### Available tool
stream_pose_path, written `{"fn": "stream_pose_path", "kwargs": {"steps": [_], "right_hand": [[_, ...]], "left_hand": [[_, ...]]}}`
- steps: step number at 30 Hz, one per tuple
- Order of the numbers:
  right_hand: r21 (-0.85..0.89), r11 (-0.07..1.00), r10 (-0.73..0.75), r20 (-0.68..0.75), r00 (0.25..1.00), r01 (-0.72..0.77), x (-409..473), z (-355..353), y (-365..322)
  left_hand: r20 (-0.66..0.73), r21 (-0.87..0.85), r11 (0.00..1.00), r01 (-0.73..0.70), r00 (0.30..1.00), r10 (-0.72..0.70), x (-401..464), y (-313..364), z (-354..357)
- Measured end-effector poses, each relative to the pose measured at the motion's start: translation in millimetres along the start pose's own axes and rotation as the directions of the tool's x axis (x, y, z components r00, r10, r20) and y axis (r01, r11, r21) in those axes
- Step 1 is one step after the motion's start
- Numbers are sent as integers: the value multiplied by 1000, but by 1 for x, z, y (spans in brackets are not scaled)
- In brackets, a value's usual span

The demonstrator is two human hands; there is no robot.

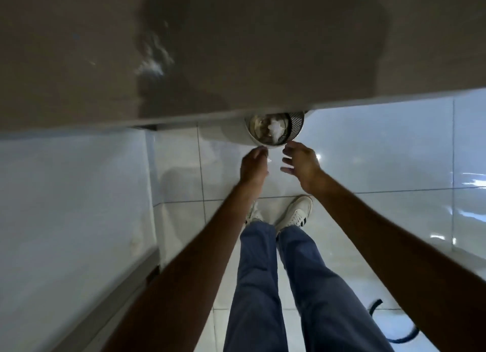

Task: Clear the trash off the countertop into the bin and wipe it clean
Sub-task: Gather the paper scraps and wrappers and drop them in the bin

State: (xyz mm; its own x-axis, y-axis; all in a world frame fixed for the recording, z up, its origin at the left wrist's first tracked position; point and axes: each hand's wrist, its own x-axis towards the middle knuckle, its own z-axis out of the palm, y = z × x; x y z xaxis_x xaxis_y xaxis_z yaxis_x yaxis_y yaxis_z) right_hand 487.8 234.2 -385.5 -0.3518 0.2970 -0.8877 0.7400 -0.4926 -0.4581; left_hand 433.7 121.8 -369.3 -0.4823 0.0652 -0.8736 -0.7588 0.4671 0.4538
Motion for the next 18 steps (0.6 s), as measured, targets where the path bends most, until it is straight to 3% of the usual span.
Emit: {"fn": "stream_pose_path", "kwargs": {"steps": [1,3,6,7,9,11,12,14,16,18], "right_hand": [[-185,975,-127,-2,992,124,-30,0,-3],[-518,747,-435,93,896,416,-92,-2,-10],[-687,374,-703,229,673,624,-176,-1,-36],[-689,282,-771,252,586,667,-199,2,-45],[-644,79,-913,260,315,761,-224,15,-71],[-644,-105,-971,232,63,758,-227,36,-110],[-670,-162,-975,221,-13,725,-224,50,-139],[-749,-178,-982,180,-63,638,-211,78,-208],[-842,-96,-992,123,16,532,-188,102,-283],[-918,8,-971,88,224,397,-157,118,-349]], "left_hand": [[-10,121,985,-120,992,123,-35,0,-6],[-30,373,861,-345,923,383,-99,3,-24],[-98,687,563,-458,710,697,-168,22,-58],[-133,735,501,-457,627,768,-186,32,-71],[-209,778,415,-472,428,879,-203,58,-98],[-260,808,334,-485,215,942,-202,91,-132],[-275,820,301,-486,125,953,-196,113,-154],[-325,855,323,-406,66,943,-180,164,-200],[-448,853,480,-206,183,875,-155,214,-242],[-524,818,574,-44,354,775,-125,251,-282]]}}
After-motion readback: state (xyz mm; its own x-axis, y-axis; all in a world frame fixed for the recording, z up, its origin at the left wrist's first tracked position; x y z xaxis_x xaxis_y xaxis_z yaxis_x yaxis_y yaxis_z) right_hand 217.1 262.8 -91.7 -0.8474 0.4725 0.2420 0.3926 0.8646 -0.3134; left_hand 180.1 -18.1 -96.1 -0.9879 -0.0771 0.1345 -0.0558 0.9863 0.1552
